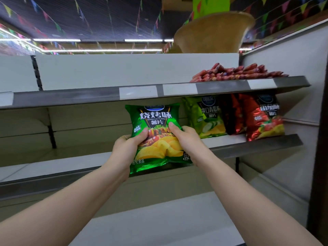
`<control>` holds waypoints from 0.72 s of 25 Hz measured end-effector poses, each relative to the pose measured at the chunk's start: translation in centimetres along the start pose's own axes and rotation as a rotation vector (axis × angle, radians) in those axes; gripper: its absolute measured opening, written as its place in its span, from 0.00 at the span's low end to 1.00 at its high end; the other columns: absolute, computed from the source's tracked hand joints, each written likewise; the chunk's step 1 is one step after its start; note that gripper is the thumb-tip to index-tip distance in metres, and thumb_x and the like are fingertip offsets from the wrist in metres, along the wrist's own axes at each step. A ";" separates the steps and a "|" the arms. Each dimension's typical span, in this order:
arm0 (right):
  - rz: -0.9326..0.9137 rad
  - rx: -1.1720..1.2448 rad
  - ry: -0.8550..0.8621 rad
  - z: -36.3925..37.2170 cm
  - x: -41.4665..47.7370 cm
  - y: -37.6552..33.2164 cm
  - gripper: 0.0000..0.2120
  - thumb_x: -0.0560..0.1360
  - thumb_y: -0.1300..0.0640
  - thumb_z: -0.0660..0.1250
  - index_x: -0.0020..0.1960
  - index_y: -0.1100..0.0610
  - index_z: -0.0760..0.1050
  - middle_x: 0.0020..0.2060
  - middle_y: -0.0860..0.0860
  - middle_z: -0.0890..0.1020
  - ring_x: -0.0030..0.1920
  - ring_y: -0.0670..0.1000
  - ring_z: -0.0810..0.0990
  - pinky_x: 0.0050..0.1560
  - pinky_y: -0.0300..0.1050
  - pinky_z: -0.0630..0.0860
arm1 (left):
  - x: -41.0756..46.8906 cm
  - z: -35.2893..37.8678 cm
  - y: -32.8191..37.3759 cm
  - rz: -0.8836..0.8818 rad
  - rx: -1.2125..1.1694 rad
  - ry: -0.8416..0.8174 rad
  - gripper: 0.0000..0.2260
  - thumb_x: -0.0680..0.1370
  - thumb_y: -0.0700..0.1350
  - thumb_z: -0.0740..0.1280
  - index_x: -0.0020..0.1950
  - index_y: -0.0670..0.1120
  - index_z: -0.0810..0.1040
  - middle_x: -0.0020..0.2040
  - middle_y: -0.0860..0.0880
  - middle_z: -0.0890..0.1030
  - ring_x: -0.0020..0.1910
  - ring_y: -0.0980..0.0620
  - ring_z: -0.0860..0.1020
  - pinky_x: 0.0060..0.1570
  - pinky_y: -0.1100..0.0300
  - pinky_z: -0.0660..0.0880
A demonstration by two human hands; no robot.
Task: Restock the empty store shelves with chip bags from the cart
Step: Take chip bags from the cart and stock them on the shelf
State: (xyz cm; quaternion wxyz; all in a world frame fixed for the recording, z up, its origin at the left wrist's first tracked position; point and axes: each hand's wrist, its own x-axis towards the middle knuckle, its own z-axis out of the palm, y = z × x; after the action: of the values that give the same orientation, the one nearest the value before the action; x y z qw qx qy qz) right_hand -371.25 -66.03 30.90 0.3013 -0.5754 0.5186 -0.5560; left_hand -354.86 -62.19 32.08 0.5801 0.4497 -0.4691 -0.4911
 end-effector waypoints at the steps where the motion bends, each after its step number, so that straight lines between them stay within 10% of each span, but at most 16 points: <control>1: 0.002 -0.002 -0.008 0.3 0.7 0.1 0.22 0.75 0.39 0.61 0.52 0.58 0.74 0.49 0.56 0.81 0.51 0.56 0.80 0.56 0.57 0.77 | 0.5 -0.1 0.1 -0.003 0.008 0.001 0.20 0.73 0.49 0.72 0.57 0.38 0.76 0.43 0.41 0.84 0.32 0.47 0.83 0.25 0.61 0.76; 8: 0.142 0.060 -0.078 3.0 6.8 -0.4 0.26 0.74 0.46 0.66 0.64 0.63 0.70 0.55 0.59 0.79 0.53 0.58 0.79 0.55 0.51 0.76 | 7.5 -1.7 0.1 -0.065 0.063 0.003 0.21 0.72 0.50 0.73 0.58 0.38 0.75 0.47 0.40 0.83 0.40 0.44 0.83 0.32 0.58 0.78; 12: 0.203 0.026 -0.092 3.1 10.9 -0.1 0.27 0.74 0.49 0.68 0.67 0.62 0.68 0.62 0.59 0.76 0.60 0.60 0.75 0.63 0.55 0.71 | 12.3 -1.3 0.1 -0.136 0.149 -0.066 0.05 0.76 0.43 0.68 0.46 0.42 0.77 0.41 0.44 0.81 0.38 0.48 0.78 0.42 0.57 0.75; 18: 0.257 0.040 -0.126 2.4 14.1 1.9 0.29 0.75 0.50 0.66 0.72 0.59 0.63 0.69 0.56 0.69 0.68 0.59 0.67 0.70 0.56 0.62 | 17.2 1.7 -1.2 -0.061 0.323 -0.126 0.16 0.75 0.44 0.70 0.61 0.39 0.76 0.54 0.43 0.81 0.42 0.49 0.77 0.42 0.58 0.74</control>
State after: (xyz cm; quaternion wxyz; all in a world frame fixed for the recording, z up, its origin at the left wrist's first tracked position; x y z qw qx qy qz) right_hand -371.70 -80.28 33.30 0.4133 -0.5320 0.5570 -0.4857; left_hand -355.43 -79.44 32.95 0.4543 0.5195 -0.5635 -0.4540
